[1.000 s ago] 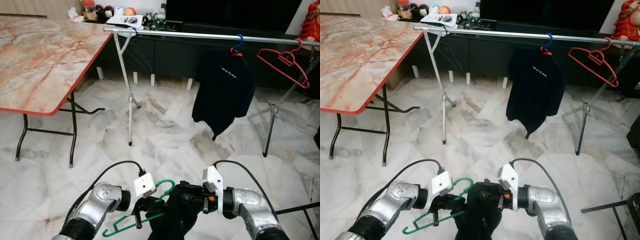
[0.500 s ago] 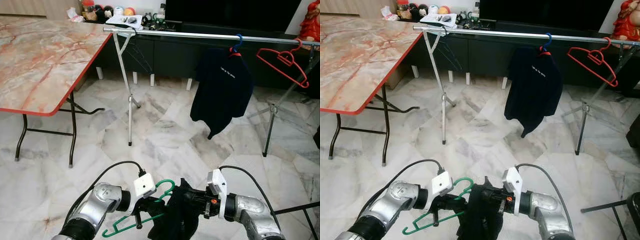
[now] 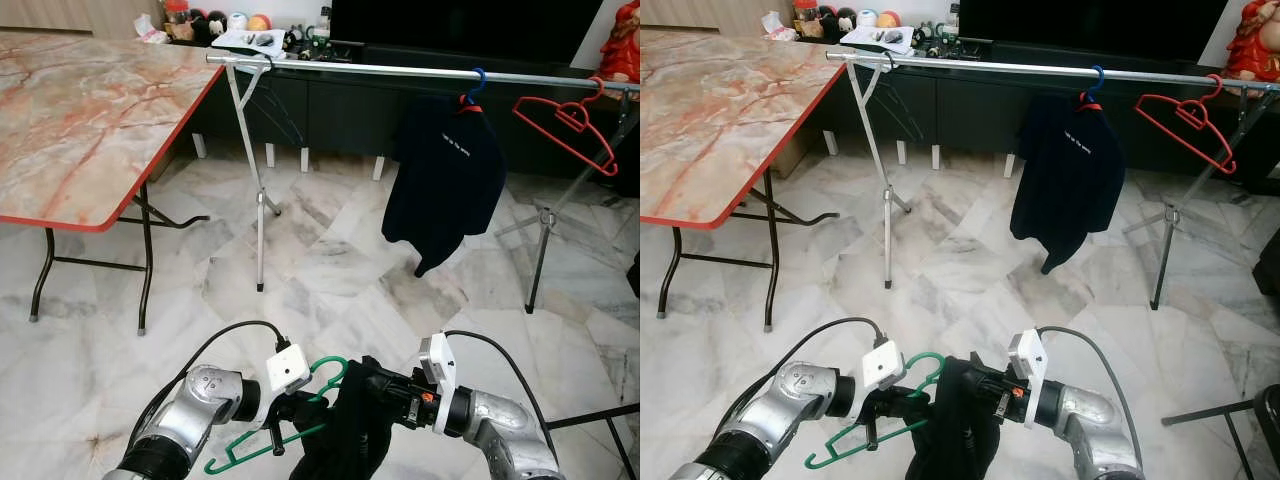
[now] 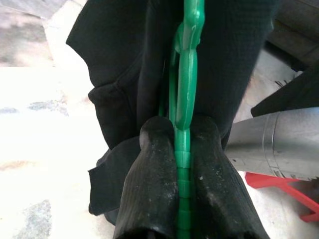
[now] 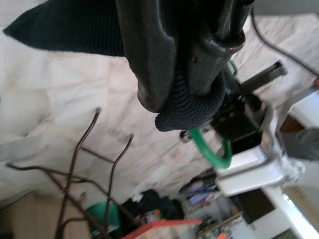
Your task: Hang hanger
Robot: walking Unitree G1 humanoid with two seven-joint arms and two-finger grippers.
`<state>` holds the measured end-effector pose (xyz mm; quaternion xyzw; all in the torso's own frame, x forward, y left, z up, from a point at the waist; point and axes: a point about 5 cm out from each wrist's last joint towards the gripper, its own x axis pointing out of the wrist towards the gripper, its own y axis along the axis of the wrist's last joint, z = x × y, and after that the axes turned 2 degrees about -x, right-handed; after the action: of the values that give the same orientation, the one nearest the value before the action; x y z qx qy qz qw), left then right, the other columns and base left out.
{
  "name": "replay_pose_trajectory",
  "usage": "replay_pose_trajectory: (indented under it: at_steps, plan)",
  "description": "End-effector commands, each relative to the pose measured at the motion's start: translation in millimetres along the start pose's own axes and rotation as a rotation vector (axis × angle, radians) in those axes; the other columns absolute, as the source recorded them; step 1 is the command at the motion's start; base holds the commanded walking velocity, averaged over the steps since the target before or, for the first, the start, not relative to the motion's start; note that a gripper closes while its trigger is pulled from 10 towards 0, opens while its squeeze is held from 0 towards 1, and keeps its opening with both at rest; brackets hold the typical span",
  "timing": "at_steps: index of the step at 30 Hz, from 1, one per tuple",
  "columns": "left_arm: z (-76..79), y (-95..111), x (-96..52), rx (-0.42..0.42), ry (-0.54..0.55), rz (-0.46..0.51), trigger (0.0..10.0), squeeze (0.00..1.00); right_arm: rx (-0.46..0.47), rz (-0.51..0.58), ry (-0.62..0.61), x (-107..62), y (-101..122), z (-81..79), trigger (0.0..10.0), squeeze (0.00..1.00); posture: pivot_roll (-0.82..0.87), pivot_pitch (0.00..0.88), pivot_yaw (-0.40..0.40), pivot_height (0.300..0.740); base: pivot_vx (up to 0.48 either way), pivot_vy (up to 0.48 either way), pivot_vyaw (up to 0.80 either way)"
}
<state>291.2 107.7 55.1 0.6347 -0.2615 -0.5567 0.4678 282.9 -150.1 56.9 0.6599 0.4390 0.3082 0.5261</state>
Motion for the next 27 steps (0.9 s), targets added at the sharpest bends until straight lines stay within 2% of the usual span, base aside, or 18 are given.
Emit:
replay_pose_trajectory:
  at_steps: [1, 3, 10, 15, 17, 22, 27]
  plan:
    - [2.5, -2.5, -0.8, -0.012, 0.001, 0.008, 0.0, 0.00, -0.017, 0.084, -0.073, -3.0, 11.9, 4.8, 0.0, 0.00, -0.01, 0.140, -0.057, 0.740, 0.000, 0.000, 0.00]
    - [2.3, -9.4, -4.7, -0.025, 0.019, -0.003, 0.0, 0.00, -0.012, 0.148, -0.173, -8.2, 17.0, 9.9, 0.0, 0.00, -0.01, 0.143, -0.057, 0.740, 0.000, 0.000, 0.00]
    - [-5.0, -21.1, -19.8, -0.076, 0.096, -0.006, 0.0, 0.00, -0.016, 0.180, -0.301, -21.4, 11.4, 8.0, 0.0, 0.00, -0.02, 0.154, -0.054, 0.740, 0.000, 0.000, 0.00]
    - [-13.3, -30.0, -34.9, -0.108, 0.193, -0.005, 0.0, 0.00, -0.019, 0.241, -0.583, -38.7, 11.6, 23.2, 0.0, 0.00, -0.02, 0.157, -0.053, 0.740, 0.000, 0.000, 0.00]
    - [-15.2, -35.3, -41.3, -0.125, 0.247, 0.005, 0.0, 0.00, 0.013, 0.329, -0.691, -47.8, 17.7, 28.3, 0.0, 0.00, -0.02, 0.156, -0.047, 0.740, 0.000, 0.000, 0.00]
    - [-15.7, -43.4, -47.3, -0.157, 0.310, 0.021, 0.0, 0.00, 0.043, 0.417, -0.761, -55.0, 23.4, 29.6, 0.0, 0.00, -0.02, 0.153, -0.041, 0.740, 0.000, 0.000, 0.00]
    - [-15.3, -54.2, -51.1, -0.187, 0.405, 0.031, 0.0, 0.00, 0.007, 0.459, -0.828, -58.8, 33.4, 31.1, 0.0, 0.00, -0.02, 0.149, -0.040, 0.740, 0.000, 0.000, 0.00]
